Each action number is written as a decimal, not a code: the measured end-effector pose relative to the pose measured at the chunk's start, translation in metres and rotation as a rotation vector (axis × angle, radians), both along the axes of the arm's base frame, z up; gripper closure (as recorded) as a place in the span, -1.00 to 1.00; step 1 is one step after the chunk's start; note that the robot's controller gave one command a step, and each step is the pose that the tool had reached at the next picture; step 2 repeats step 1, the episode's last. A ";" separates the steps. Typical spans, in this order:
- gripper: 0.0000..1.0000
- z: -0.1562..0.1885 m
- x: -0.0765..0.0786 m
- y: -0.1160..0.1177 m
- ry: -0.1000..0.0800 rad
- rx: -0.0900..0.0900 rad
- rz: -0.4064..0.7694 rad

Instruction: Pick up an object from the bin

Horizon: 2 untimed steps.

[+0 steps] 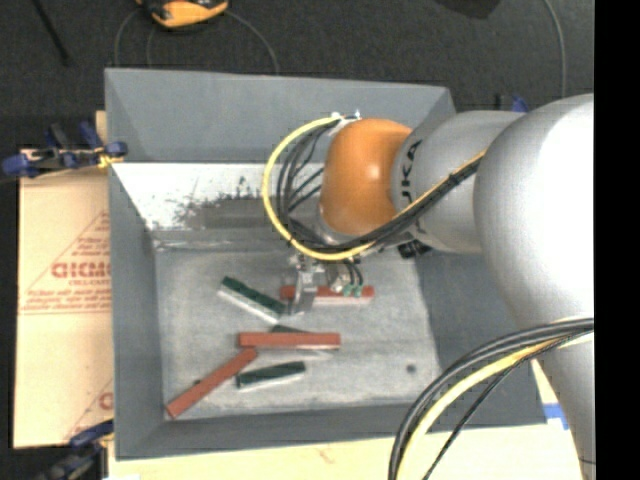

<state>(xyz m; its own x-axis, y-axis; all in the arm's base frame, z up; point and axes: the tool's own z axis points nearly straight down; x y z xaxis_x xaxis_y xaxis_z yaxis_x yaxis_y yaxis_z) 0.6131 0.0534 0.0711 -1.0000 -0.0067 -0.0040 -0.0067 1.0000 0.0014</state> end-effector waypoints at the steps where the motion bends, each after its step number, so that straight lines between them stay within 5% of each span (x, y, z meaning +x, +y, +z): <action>1: 1.00 0.135 0.023 0.036 -0.001 0.000 -0.114; 2: 1.00 0.135 0.023 0.036 -0.001 0.000 -0.114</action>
Offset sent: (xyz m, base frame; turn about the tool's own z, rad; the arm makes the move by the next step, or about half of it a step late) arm 0.0000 0.0000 0.0000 0.0000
